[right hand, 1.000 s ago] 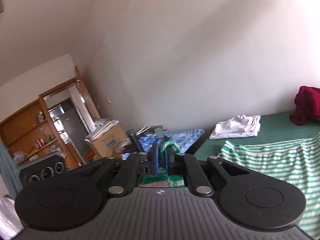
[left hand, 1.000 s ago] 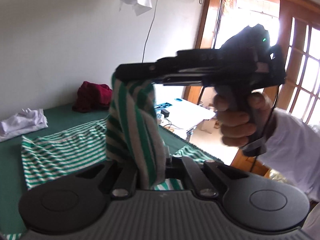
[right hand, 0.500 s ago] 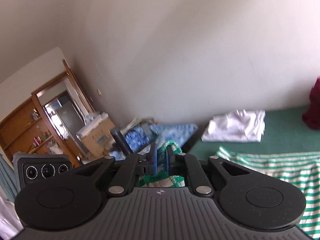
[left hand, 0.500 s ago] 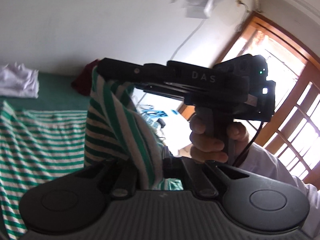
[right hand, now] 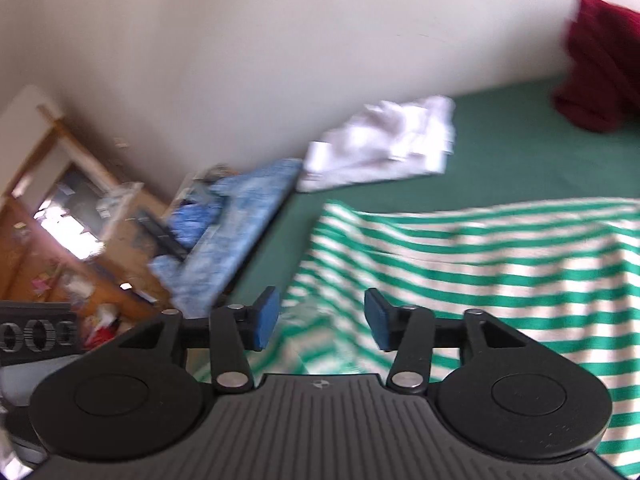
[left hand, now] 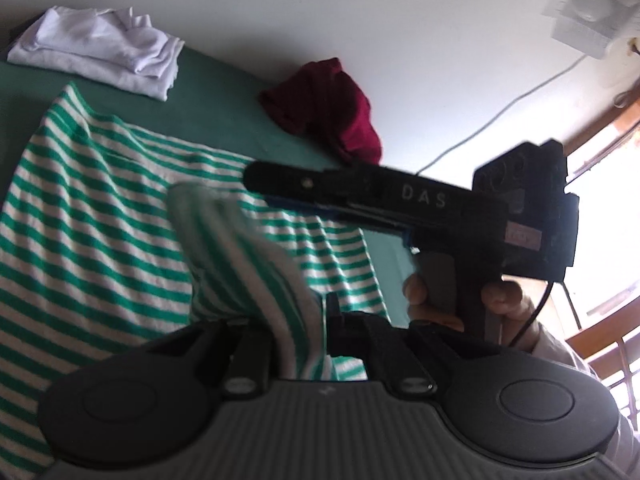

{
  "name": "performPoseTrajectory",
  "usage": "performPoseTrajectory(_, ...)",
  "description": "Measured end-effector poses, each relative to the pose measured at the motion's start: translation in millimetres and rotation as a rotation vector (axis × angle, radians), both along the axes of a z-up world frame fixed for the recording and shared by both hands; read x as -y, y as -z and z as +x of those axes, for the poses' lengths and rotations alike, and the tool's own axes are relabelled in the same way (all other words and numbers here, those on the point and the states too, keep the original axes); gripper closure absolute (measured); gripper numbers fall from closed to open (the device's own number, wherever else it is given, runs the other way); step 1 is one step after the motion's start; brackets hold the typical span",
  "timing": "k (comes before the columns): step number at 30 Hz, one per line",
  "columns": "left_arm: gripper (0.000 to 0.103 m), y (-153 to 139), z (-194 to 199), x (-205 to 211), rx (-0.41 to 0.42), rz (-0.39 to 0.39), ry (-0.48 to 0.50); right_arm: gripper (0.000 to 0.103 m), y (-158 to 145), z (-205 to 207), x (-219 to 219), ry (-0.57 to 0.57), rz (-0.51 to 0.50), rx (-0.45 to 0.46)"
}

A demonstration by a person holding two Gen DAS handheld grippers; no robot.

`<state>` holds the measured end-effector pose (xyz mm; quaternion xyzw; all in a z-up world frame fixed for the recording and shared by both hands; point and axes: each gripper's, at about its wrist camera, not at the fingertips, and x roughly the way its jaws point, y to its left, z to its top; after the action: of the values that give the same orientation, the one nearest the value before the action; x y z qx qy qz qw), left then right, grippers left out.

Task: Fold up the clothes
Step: 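Open the right gripper and lower the held corner with the left gripper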

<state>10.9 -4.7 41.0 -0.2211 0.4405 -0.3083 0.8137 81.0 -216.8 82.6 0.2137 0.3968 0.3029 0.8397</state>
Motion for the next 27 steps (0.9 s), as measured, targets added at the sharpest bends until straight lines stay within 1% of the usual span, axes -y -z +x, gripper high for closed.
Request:
performPoseTrajectory(1,0.103,2.7,6.1,5.5,0.0,0.024,-0.014,0.051,2.0,5.1,10.5,0.039,-0.006,-0.013)
performPoseTrajectory(3,0.103,11.3,16.8,16.4,-0.016,0.062,-0.037,0.05,1.0,9.6,41.8,0.174,-0.006,-0.017)
performPoseTrajectory(4,0.103,16.7,21.8,21.9,-0.029,0.072,-0.043,0.049,-1.8,9.5,60.1,0.248,-0.008,-0.013)
performPoseTrajectory(5,0.103,22.5,27.2,28.2,-0.043,0.078,-0.042,0.047,-3.7,6.6,76.5,0.299,-0.005,-0.008)
performPoseTrajectory(6,0.103,27.1,32.1,34.3,-0.056,0.084,-0.042,0.047,-3.2,-3.9,87.7,0.284,0.008,-0.005)
performPoseTrajectory(8,0.099,34.7,40.9,45.6,-0.081,0.097,-0.043,0.047,-2.4,-26.9,106.7,0.247,0.025,0.006)
performPoseTrajectory(9,0.091,38.5,45.6,50.6,-0.096,0.095,-0.041,0.047,-2.4,-44.6,104.5,0.204,0.004,0.022)
performPoseTrajectory(10,0.074,41.3,49.0,54.2,-0.11,0.086,-0.04,0.044,-1.6,-62.0,100.2,0.162,-0.024,0.037)
performPoseTrajectory(11,0.066,43.6,51.7,57.1,-0.121,0.077,-0.039,0.038,1.5,-78.3,90.3,0.119,-0.066,0.053)
performPoseTrajectory(12,0.053,44.7,53.3,59.7,-0.126,0.07,-0.041,0.036,5.2,-94.1,78.4,0.078,-0.114,0.072)
performPoseTrajectory(13,0.047,43.8,52.8,61.9,-0.125,0.068,-0.041,0.034,10.1,-108.0,61.3,0.042,-0.174,0.108)
performPoseTrajectory(14,0.043,42.2,51.4,63.9,-0.122,0.068,-0.038,0.034,13.7,-120.6,45.7,0.009,-0.232,0.16)
performPoseTrajectory(15,0.037,39.8,49.7,64.9,-0.117,0.068,-0.034,0.034,17.4,-133.1,30.1,-0.023,-0.289,0.212)
performPoseTrajectory(16,0.033,36.6,47.4,64.1,-0.109,0.066,-0.031,0.034,21.3,-143.7,15.6,-0.05,-0.343,0.258)
performPoseTrajectory(17,0.032,32.1,44.1,61.1,-0.097,0.062,-0.028,0.041,26.3,-148.7,3.7,-0.058,-0.388,0.288)
performPoseTrajectory(18,0.028,26.3,40.2,55.9,-0.081,0.06,-0.027,0.047,30.0,-152.3,-2.8,-0.05,-0.418,0.302)
performPoseTrajectory(19,0.022,20.4,36.2,48.8,-0.066,0.063,-0.028,0.068,30.3,-152.0,5.6,0.0,-0.404,0.274)
performPoseTrajectory(20,0.019,14.2,31.9,40.0,-0.05,0.065,-0.032,0.088,30.6,-151.7,13.9,0.051,-0.39,0.246)
performPoseTrajectory(21,0.015,7.3,26.6,28.6,-0.027,0.066,-0.039,0.091,30.9,-151.4,22.3,0.101,-0.376,0.218)
performPoseTrajectory(22,0.005,0.4,20.2,16.0,0.003,0.075,-0.05,0.093,31.2,-151.1,30.6,0.151,-0.362,0.19)
performPoseTrajectory(23,0.001,-6.3,13.6,3.4,0.034,0.091,-0.061,0.093,31.5,-150.8,39.0,0.202,-0.347,0.161)
performPoseTrajectory(25,0.001,-19.6,0.3,-21.9,0.098,0.121,-0.084,0.093,32.1,-150.2,55.7,0.302,-0.318,0.105)
performPoseTrajectory(27,0.001,-25.3,-18.1,-48.3,0.137,0.142,-0.109,0.093,32.7,-149.6,72.4,0.401,-0.287,0.047)
